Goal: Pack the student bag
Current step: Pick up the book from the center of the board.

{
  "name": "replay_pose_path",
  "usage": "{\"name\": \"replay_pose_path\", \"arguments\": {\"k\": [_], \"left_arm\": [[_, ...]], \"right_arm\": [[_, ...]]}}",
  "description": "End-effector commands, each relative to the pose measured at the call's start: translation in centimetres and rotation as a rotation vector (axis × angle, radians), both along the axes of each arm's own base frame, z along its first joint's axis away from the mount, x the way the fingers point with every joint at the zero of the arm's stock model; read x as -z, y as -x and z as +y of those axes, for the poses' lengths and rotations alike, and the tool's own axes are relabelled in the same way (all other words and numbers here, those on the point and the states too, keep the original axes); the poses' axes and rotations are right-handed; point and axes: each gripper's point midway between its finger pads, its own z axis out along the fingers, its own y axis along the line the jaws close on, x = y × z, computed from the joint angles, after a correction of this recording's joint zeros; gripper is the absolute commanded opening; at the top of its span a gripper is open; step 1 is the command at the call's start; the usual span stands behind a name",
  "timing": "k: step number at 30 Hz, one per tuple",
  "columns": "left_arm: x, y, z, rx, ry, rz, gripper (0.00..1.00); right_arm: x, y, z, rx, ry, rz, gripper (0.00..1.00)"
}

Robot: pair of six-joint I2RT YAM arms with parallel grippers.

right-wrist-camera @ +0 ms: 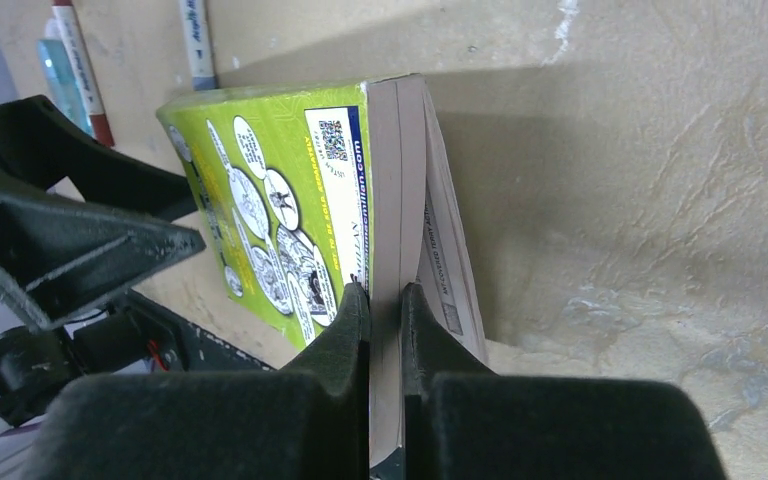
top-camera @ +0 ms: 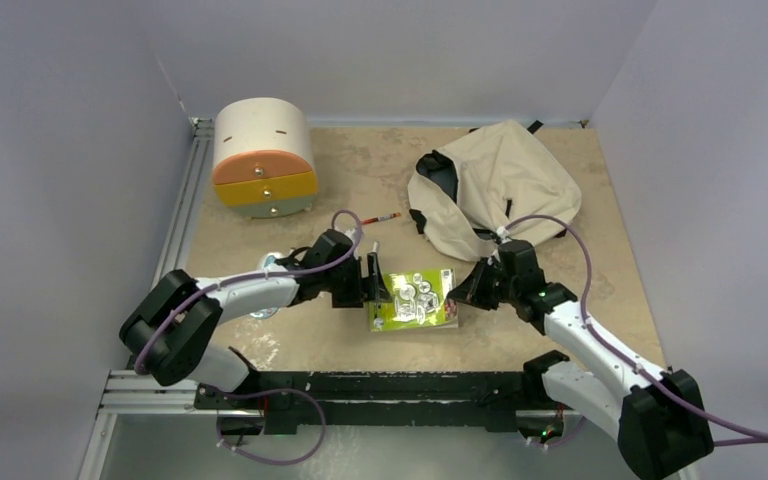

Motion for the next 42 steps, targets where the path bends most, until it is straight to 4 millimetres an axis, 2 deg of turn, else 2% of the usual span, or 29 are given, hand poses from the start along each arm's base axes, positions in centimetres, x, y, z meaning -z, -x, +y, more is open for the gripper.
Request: {"name": "replay_pose_path", "arguments": {"k": [1,5,8,10,13,15,18,21,22,26,30,36,42], "left_arm": [[-2.4,-2.8,1.3,-0.048,-0.006,-0.113,0.79],[-4.3,-4.4,2.9,-0.051,0.000,-0.198,0.81],[-7.4,-5.9,3.5,0.013,0.002,-0.361,0.81],[-10.2,-6.9,3.1,0.093,0.014,-0.512,0.81],[-14.0,-7.6,1.4,0.273,0.060,-0.714,0.81],[-14.8,-8.2,0.4,0.357,0.062,-0.768,0.80],[-14.8,-9.3,-0.5,0.479,0.029,-0.844,0.80],[-14.7,-11.2,-1.1,0.509,-0.004,-0.944,0.80],[-14.6,-11.2,-1.5,0.559,0.003,-0.971,0.80],[-13.4,-10.1,-3.0,0.773,0.082,-0.957,0.78],[-13.2,-9.8,-4.1,0.906,0.165,-0.944,0.77],[-14.2,-8.9,-5.3,1.052,0.345,-0.928,0.75],[-13.8,-7.1,-6.0,1.117,0.517,-0.805,0.72]], "right_arm": [[-5.5,-2.5,1.5,-0.028,-0.081,-0.186,0.00],[-7.4,-3.5,1.1,-0.027,-0.059,-0.280,0.00],[-8.6,-4.0,0.8,-0.024,-0.049,-0.371,0.00],[-9.3,-4.2,0.6,-0.024,-0.044,-0.418,0.00],[-10.2,-4.3,0.4,-0.028,-0.045,-0.479,0.00],[-10.7,-4.3,0.4,-0.027,-0.053,-0.511,0.00],[-11.5,-4.2,0.4,-0.030,-0.067,-0.555,0.00],[-12.6,-4.1,0.4,-0.040,-0.079,-0.611,0.00],[-13.0,-4.1,0.4,-0.045,-0.081,-0.631,0.00],[-14.0,-3.8,0.4,-0.063,-0.088,-0.683,0.00],[-14.0,-3.5,0.7,-0.087,-0.098,-0.688,0.00],[-14.2,-3.3,0.9,-0.101,-0.105,-0.702,0.00],[-14.2,-3.4,0.8,-0.097,-0.101,-0.706,0.00]]}}
